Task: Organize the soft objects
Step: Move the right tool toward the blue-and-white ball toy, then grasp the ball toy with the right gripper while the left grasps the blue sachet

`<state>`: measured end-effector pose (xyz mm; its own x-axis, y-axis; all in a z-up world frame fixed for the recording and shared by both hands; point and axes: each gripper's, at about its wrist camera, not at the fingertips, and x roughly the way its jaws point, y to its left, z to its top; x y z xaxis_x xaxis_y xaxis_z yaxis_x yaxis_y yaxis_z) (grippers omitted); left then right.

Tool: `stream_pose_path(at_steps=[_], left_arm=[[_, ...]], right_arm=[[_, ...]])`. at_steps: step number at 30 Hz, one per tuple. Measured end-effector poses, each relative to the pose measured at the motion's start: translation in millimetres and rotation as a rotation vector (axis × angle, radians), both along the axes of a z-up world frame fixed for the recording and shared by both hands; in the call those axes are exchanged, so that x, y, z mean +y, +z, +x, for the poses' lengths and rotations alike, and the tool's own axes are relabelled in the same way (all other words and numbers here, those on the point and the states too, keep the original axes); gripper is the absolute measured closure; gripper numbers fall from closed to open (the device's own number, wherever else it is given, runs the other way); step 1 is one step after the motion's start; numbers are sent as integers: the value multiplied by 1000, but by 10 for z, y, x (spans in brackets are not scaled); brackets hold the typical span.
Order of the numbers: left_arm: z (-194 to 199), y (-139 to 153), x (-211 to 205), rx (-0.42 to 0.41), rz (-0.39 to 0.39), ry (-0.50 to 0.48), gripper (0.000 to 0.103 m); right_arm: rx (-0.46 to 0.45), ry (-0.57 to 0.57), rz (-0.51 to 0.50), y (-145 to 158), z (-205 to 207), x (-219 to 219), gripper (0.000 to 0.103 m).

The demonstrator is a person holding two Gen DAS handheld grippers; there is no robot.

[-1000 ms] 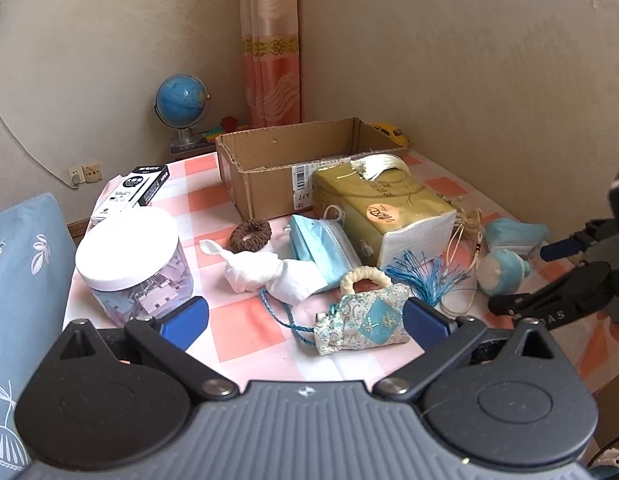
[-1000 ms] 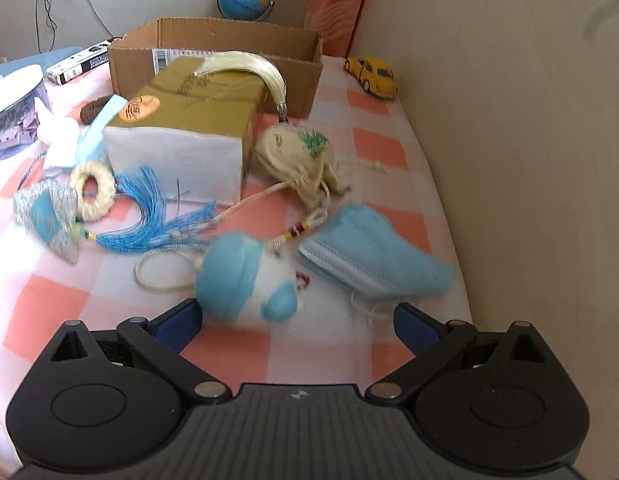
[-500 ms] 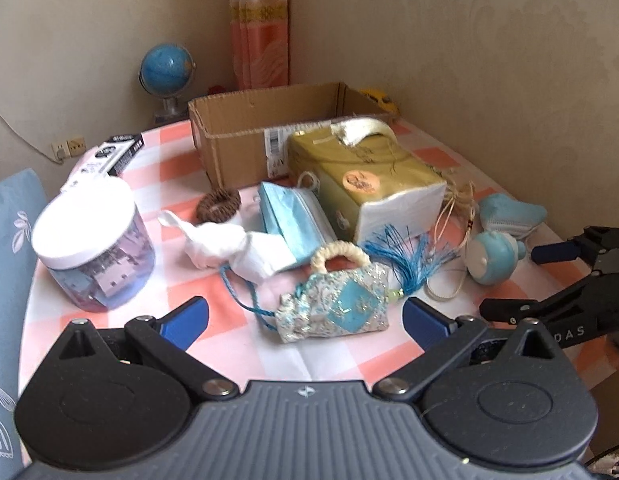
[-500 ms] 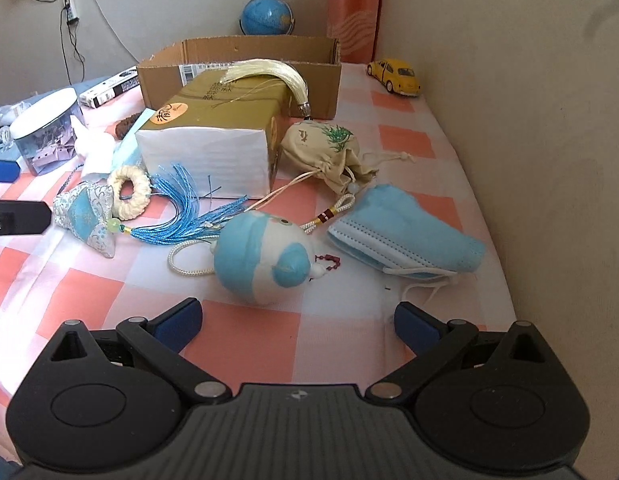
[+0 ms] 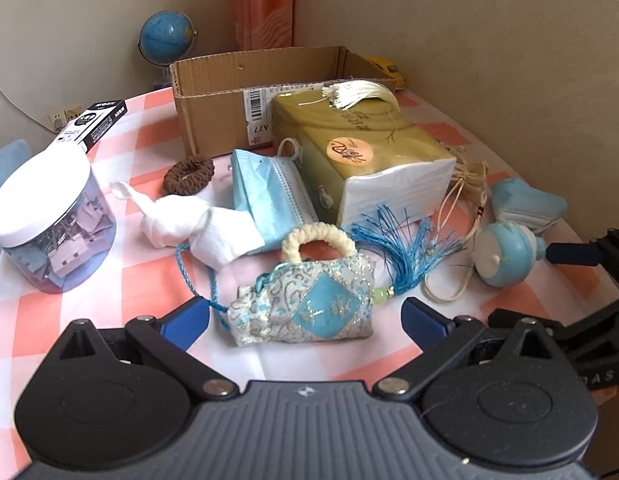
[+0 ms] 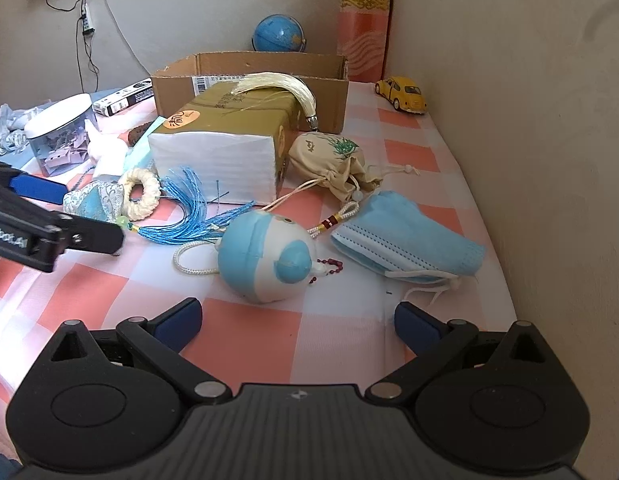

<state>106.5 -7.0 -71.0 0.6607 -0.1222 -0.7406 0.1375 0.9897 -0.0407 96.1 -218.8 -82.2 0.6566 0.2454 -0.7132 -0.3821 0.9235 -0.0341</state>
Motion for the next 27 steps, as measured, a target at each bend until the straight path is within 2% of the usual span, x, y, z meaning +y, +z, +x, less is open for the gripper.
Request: stream_pose_path(at_steps=[4, 8, 12, 17, 22, 27], left_arm=[[40, -57, 3, 24, 33, 4, 2], [1, -77, 88, 9, 108, 10, 2], [-13, -82, 125, -4, 106, -18, 2], [9, -95, 87, -37, 76, -28, 10], [0, -91, 59, -63, 56, -44, 26], [-11, -75, 82, -59, 51, -57, 33]], right_arm=[[-10, 13, 4, -6, -14, -12, 0], [-16, 29, 7, -8, -22, -26, 0], [-30, 29, 12, -14, -46, -34, 0], [-48, 29, 19, -26, -75, -43, 0], [-58, 30, 23, -33, -81, -40, 0], [-53, 47, 17, -23, -75, 10, 0]])
